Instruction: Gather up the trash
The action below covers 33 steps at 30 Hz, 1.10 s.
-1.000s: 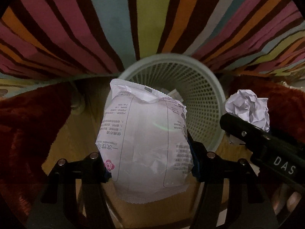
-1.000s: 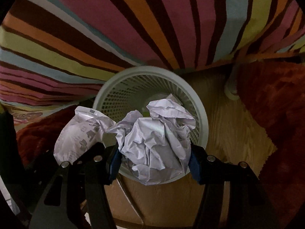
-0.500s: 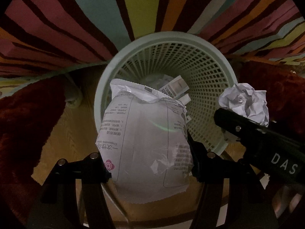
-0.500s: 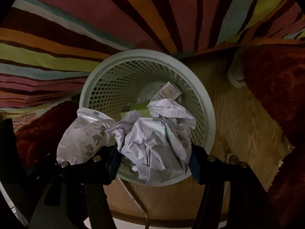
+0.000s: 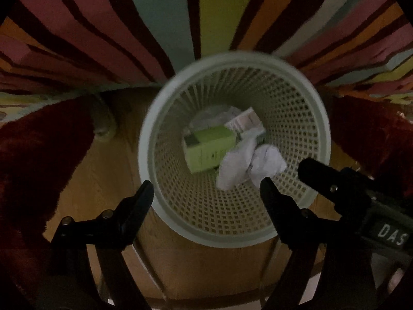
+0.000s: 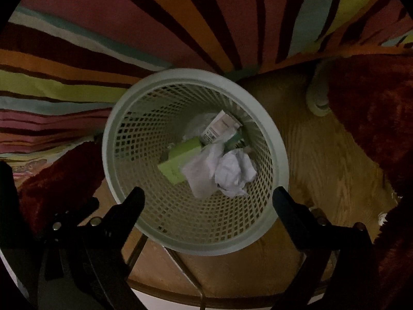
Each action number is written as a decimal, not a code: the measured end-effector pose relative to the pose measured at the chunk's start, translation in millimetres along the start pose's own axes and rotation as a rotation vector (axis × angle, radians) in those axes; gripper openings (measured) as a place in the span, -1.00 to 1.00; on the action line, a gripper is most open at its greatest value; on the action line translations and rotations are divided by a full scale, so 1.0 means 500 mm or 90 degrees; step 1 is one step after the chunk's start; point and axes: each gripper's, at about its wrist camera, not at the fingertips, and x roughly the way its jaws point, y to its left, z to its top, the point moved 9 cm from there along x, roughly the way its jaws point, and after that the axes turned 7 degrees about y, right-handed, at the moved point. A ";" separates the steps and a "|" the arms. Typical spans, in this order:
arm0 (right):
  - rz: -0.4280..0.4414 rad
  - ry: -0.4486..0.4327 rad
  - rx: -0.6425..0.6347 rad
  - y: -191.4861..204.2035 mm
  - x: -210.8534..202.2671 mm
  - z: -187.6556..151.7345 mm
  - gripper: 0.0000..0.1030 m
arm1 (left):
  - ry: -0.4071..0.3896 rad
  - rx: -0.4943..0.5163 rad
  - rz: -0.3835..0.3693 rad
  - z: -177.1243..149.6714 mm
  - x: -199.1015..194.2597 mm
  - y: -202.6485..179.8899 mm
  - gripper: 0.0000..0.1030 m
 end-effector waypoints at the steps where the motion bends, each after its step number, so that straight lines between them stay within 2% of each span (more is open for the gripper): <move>1: 0.004 -0.009 -0.005 0.005 -0.009 0.000 0.84 | -0.015 0.002 0.005 0.001 -0.014 0.003 0.59; 4: 0.011 -0.044 -0.022 0.022 -0.043 0.003 0.84 | -0.055 0.001 0.001 0.003 -0.055 0.004 0.59; 7: 0.011 -0.102 -0.053 0.042 -0.101 0.004 0.84 | -0.093 -0.008 -0.005 0.002 -0.099 0.017 0.59; 15: -0.040 -0.266 -0.131 0.063 -0.259 0.005 0.84 | -0.209 -0.018 0.024 0.008 -0.221 0.053 0.59; 26: -0.051 -0.421 -0.159 0.085 -0.443 -0.008 0.84 | -0.380 -0.012 0.023 0.007 -0.430 0.067 0.59; 33: -0.044 -0.508 -0.178 0.113 -0.550 -0.035 0.84 | -0.486 0.019 0.049 0.000 -0.566 0.041 0.59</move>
